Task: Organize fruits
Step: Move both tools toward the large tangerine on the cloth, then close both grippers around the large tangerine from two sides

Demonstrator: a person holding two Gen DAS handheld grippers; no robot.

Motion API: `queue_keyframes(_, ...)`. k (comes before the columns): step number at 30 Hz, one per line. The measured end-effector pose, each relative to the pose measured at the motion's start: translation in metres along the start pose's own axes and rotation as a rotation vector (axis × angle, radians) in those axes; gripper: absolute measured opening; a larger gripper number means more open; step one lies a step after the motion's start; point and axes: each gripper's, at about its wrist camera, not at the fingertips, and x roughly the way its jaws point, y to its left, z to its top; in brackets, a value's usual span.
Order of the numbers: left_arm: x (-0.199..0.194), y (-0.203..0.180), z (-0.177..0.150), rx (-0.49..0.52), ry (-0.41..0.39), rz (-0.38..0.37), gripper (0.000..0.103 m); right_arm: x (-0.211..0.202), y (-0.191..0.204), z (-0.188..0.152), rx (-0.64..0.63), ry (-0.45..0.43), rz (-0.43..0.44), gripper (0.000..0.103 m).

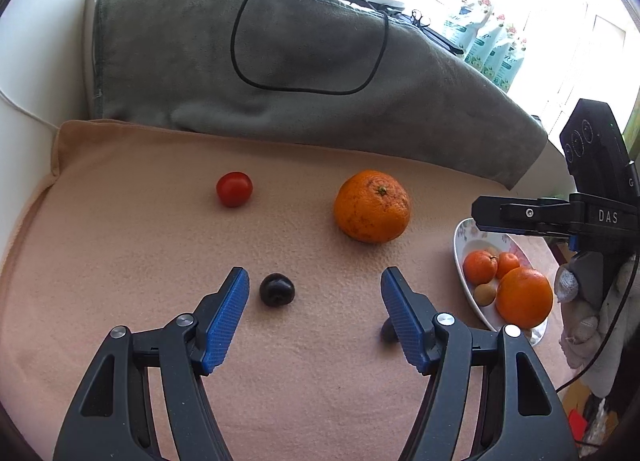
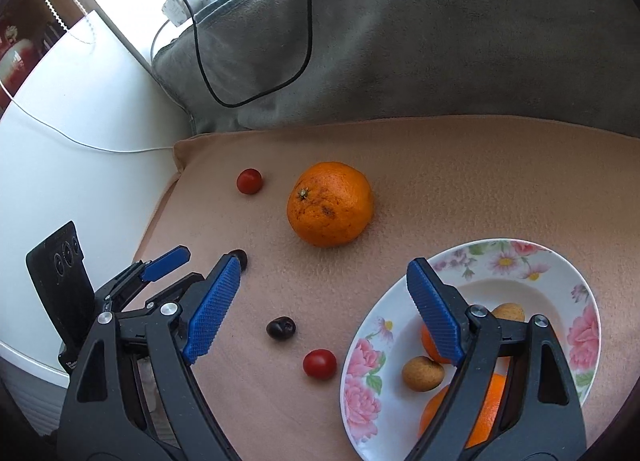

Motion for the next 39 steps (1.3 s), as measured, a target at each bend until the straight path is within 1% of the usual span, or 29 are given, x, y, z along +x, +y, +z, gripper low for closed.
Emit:
queue_keyframes(6, 0.027, -0.018, 0.012, 0.004, 0.039, -0.069, 0.068, 0.023, -0.015, 0.024, 0.098, 0.051, 0.055, 0.088)
queue_keyframes(9, 0.039, -0.024, 0.020, 0.003, 0.049, -0.091, 0.068, 0.035, -0.021, 0.033, 0.130, 0.070, 0.044, 0.088)
queue_keyframes(12, 0.049, -0.028, 0.026, -0.009, 0.061, -0.123, 0.068, 0.046, -0.026, 0.039, 0.163, 0.091, 0.064, 0.088)
queue_keyframes(15, 0.062, -0.032, 0.031, -0.015, 0.075, -0.135, 0.068, 0.056, -0.030, 0.044, 0.180, 0.096, 0.051, 0.088)
queue_keyframes(17, 0.071, -0.034, 0.033, -0.017, 0.086, -0.135, 0.068, 0.063, -0.031, 0.046, 0.196, 0.107, 0.061, 0.088)
queue_keyframes(21, 0.087, -0.035, 0.035, -0.041, 0.109, -0.149, 0.068, 0.074, -0.029, 0.048, 0.192, 0.130, 0.050, 0.088)
queue_keyframes(28, 0.098, -0.030, 0.032, -0.077, 0.124, -0.161, 0.068, 0.082, -0.032, 0.050, 0.208, 0.140, 0.035, 0.087)
queue_keyframes(29, 0.099, -0.029, 0.032, -0.082, 0.123, -0.163, 0.068, 0.084, -0.032, 0.051, 0.210, 0.140, 0.034, 0.084)
queue_keyframes(32, 0.098, -0.027, 0.033, -0.087, 0.118, -0.167, 0.066, 0.085, -0.033, 0.051, 0.212, 0.140, 0.031, 0.081)
queue_keyframes(33, 0.099, -0.027, 0.033, -0.084, 0.116, -0.167, 0.066, 0.085, -0.032, 0.052, 0.209, 0.140, 0.039, 0.078)
queue_keyframes(35, 0.098, -0.026, 0.034, -0.076, 0.113, -0.166, 0.066, 0.088, -0.031, 0.052, 0.214, 0.153, 0.067, 0.068)
queue_keyframes(39, 0.090, -0.027, 0.026, -0.065, 0.107, -0.154, 0.064, 0.087, -0.029, 0.051, 0.202, 0.144, 0.058, 0.067)
